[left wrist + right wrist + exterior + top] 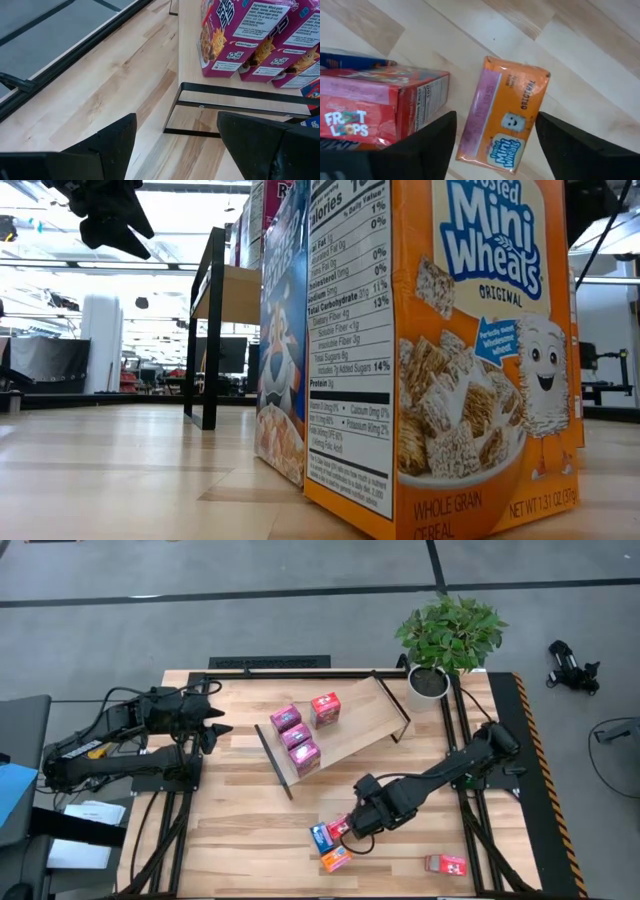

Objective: Stack cereal on shelf
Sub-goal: Put the top orange cereal box on the shelf

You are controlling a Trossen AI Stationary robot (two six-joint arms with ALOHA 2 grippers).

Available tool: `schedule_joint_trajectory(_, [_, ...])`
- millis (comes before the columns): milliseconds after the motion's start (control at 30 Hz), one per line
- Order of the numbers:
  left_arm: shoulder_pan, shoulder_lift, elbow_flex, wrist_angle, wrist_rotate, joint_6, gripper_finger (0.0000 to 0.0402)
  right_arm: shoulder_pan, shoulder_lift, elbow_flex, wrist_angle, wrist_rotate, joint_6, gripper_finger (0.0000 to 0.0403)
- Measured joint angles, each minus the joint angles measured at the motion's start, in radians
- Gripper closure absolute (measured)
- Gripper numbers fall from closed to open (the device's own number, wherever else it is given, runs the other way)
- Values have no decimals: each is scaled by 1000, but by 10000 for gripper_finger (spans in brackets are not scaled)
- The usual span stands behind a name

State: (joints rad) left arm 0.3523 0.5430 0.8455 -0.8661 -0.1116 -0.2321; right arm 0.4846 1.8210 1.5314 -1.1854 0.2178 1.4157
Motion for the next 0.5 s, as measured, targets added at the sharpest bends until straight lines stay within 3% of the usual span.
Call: schedule_joint_trajectory(500, [0,0,0,0,0,-15,133,-3,0,0,-9,-44,-30,138])
